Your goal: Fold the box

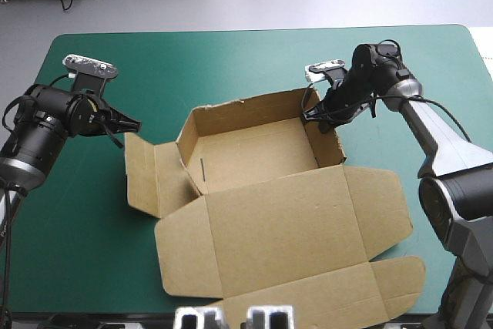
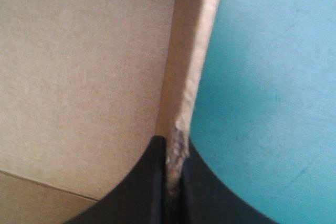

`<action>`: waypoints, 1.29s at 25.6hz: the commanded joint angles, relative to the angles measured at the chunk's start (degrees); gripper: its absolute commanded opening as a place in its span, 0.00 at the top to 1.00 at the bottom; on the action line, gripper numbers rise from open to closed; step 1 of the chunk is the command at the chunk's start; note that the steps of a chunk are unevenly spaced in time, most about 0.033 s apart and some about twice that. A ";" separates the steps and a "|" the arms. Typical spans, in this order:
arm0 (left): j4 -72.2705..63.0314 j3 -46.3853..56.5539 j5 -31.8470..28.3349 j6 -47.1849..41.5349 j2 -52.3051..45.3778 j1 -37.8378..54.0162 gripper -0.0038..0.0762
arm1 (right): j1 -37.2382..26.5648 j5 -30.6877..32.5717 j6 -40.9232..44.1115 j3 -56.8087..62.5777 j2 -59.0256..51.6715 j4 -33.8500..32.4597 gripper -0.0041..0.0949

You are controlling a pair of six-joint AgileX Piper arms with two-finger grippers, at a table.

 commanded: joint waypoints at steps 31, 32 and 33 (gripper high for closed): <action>-107.58 -1.59 18.33 49.97 18.45 38.53 0.94 | -14.31 2.94 -2.89 -28.80 -25.45 22.43 0.98; -107.58 -1.59 18.33 49.98 18.45 37.75 0.94 | -14.31 2.94 -3.52 -28.80 -25.45 23.15 0.98; -107.87 -1.59 18.33 49.98 18.45 36.91 0.94 | -14.31 2.94 -3.65 -28.80 -25.45 23.37 0.98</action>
